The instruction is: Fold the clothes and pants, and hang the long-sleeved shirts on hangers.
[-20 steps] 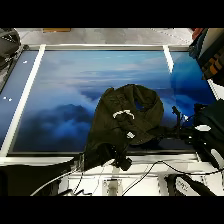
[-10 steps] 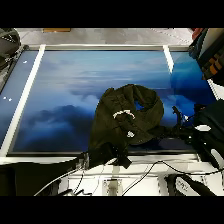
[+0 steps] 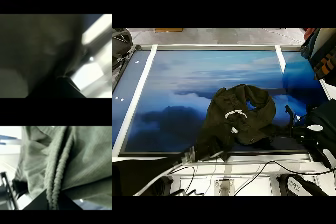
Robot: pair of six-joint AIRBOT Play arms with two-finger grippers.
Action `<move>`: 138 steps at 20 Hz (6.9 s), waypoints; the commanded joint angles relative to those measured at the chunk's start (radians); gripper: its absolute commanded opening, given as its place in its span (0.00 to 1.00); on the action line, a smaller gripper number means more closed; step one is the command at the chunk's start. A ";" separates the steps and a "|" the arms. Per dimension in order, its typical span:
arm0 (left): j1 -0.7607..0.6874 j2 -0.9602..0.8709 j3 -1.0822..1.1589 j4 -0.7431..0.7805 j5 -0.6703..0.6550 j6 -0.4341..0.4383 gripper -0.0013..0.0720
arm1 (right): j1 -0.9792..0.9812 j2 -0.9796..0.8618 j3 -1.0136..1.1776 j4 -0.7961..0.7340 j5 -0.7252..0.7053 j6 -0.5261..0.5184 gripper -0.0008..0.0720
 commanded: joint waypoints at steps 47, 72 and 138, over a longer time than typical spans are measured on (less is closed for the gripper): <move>1.359 0.264 0.253 0.240 0.180 1.004 0.04 | -0.002 -0.138 0.517 -1.110 0.531 0.491 0.05; 1.626 0.264 0.040 0.167 0.374 1.213 0.04 | 0.000 -0.136 0.474 -1.044 0.611 0.525 0.05; 1.049 0.351 -0.001 -0.859 0.525 0.752 0.84 | -0.023 -0.654 0.738 -0.381 -0.126 0.130 0.63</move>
